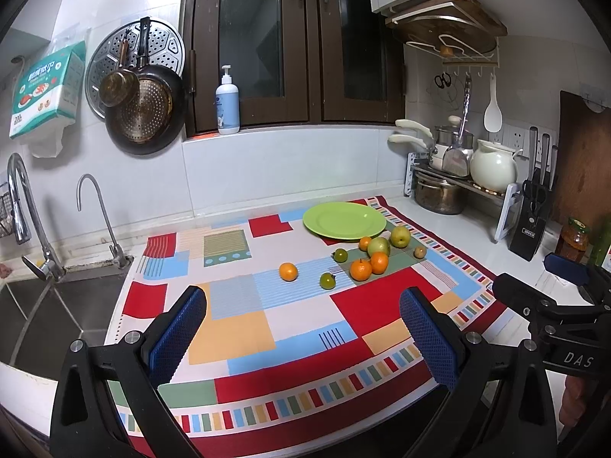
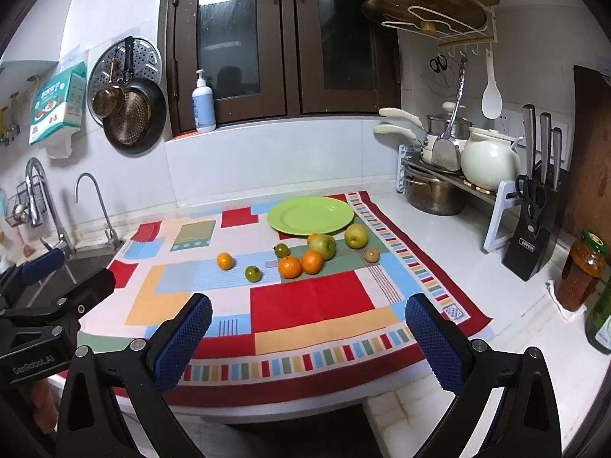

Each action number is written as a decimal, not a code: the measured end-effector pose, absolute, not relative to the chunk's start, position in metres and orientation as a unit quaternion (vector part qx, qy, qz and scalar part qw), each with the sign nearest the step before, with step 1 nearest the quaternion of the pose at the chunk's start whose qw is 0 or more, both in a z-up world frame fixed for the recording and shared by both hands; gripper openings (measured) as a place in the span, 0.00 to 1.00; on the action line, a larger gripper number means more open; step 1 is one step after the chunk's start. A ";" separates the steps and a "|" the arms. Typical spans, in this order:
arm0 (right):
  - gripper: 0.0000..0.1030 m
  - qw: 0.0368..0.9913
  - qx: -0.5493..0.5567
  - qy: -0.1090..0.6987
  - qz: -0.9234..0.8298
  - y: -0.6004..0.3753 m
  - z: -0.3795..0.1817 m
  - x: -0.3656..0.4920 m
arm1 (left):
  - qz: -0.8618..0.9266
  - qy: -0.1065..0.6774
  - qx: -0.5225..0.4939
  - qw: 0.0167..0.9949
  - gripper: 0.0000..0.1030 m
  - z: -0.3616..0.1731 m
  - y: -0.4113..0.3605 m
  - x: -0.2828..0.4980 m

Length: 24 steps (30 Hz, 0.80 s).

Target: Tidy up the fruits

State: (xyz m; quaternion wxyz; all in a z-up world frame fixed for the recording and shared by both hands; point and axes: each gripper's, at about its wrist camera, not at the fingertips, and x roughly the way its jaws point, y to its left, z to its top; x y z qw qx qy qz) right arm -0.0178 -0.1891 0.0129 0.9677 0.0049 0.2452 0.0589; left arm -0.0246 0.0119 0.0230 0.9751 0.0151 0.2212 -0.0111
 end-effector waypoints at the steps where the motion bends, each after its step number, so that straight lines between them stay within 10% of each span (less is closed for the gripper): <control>1: 0.99 0.968 0.005 0.245 0.059 -0.189 0.013 -0.018 | -0.011 0.221 0.015 0.975 1.00 0.023 0.012 -0.025; 24: 0.99 0.967 0.007 0.248 0.061 -0.188 0.016 -0.005 | -0.014 0.223 0.019 0.974 1.00 0.028 0.009 -0.013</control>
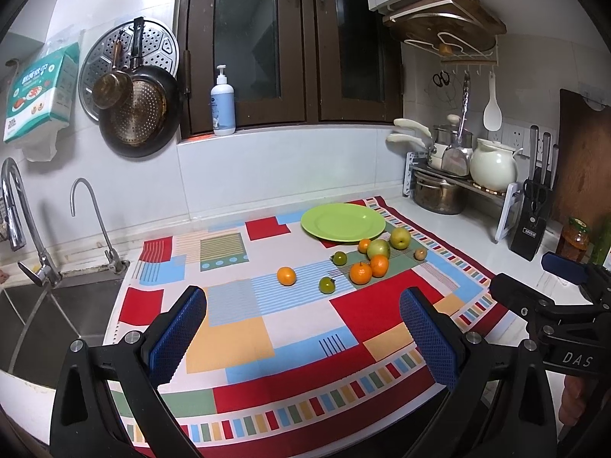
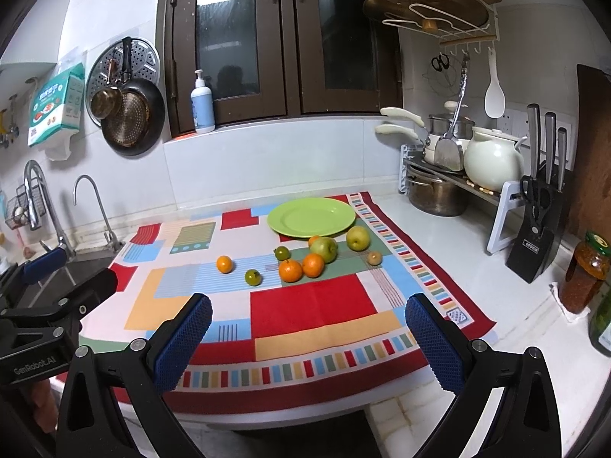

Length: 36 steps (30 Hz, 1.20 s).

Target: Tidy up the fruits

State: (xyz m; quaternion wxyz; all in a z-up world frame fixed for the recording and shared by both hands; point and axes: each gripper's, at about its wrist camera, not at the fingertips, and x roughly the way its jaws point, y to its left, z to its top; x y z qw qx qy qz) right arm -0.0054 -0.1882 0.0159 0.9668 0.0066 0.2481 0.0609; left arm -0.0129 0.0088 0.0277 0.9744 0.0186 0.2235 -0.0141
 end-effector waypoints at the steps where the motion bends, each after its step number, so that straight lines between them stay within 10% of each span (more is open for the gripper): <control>1: 0.99 0.967 0.007 0.249 0.061 -0.188 0.016 -0.004 | -0.014 0.224 0.019 0.974 1.00 0.027 0.009 -0.011; 22: 0.99 0.962 -0.004 0.264 0.069 -0.151 -0.006 0.069 | -0.028 0.240 0.050 0.969 0.96 0.001 0.044 0.074; 36: 0.78 0.941 -0.004 0.318 0.115 -0.102 -0.046 0.156 | -0.101 0.281 0.093 0.950 0.77 -0.037 0.075 0.162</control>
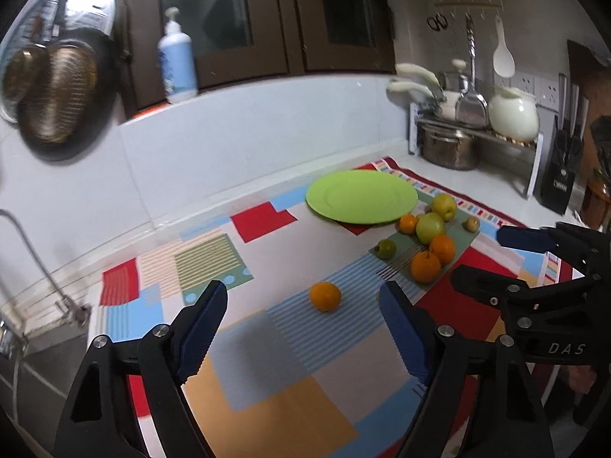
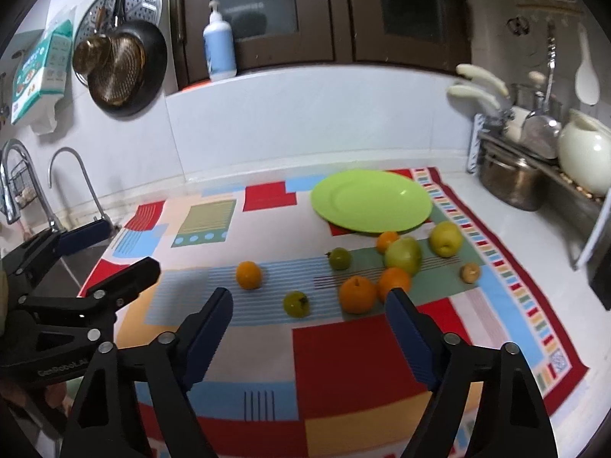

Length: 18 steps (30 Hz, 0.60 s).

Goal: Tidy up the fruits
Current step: 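Grasp the small orange with the left tool while the right tool grasps a small green fruit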

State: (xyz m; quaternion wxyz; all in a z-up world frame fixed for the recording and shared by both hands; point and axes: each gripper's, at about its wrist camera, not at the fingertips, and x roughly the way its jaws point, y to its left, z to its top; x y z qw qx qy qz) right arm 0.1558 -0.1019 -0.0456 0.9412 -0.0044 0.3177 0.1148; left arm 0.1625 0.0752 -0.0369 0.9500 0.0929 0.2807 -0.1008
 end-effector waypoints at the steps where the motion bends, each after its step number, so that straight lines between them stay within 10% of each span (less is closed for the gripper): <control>1: 0.75 0.940 -0.006 0.322 0.116 -0.098 -0.049 0.160 | -0.111 0.285 0.099 0.947 0.76 -0.041 0.076 0.170; 18: 0.49 0.898 0.017 0.423 0.119 -0.075 -0.117 0.228 | -0.235 0.370 0.131 0.889 0.58 -0.110 0.072 0.257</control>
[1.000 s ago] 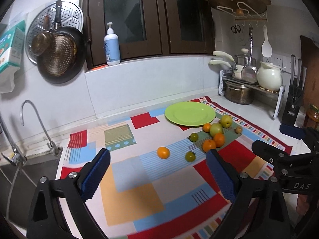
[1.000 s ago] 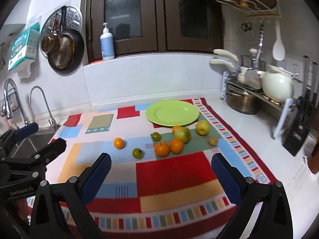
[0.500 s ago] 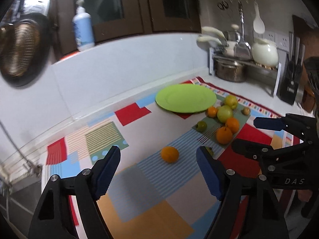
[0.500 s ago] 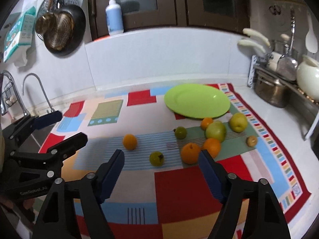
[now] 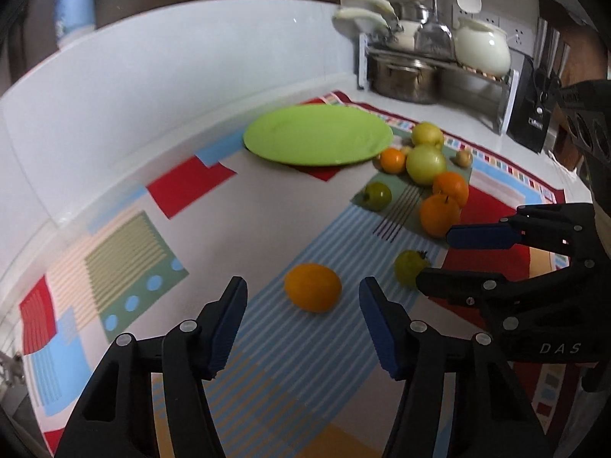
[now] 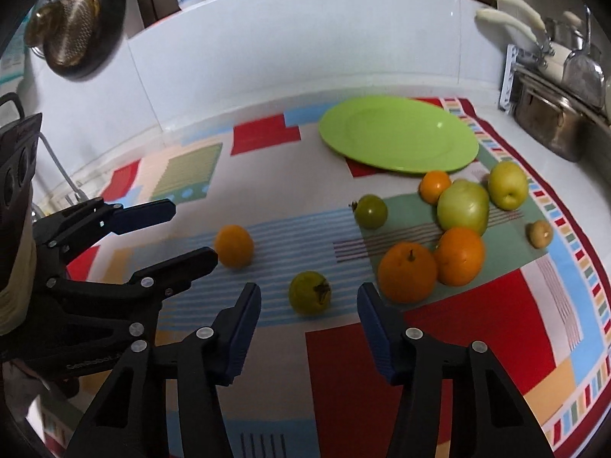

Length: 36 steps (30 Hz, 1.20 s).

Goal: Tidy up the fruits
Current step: 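Grasp the small orange with the left tool while the right tool grasps a small green fruit, then set the small orange on the green plate with the left tool while the right places its fruit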

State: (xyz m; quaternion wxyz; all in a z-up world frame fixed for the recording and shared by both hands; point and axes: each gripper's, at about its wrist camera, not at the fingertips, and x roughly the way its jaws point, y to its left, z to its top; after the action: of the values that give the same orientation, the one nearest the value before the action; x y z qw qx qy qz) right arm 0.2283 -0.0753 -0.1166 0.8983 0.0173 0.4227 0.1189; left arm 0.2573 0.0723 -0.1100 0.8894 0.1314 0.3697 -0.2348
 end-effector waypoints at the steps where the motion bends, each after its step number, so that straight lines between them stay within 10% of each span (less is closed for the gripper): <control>1: 0.47 0.896 0.018 0.427 0.119 -0.075 -0.119 0.230 | -0.238 0.373 0.131 0.887 0.58 -0.112 0.072 0.259; 17: 0.30 0.882 0.026 0.453 0.123 -0.069 -0.140 0.246 | -0.270 0.416 0.109 0.861 0.37 -0.133 0.068 0.286; 36: 0.29 0.894 0.029 0.423 0.147 -0.076 -0.124 0.243 | -0.229 0.401 0.077 0.884 0.37 -0.108 0.069 0.274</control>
State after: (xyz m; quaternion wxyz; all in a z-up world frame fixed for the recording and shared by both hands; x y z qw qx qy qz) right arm 0.2432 -0.0765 -0.1236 0.8935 0.0295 0.4232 0.1470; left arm 0.2744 0.0688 -0.1085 0.8836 0.0767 0.4013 -0.2286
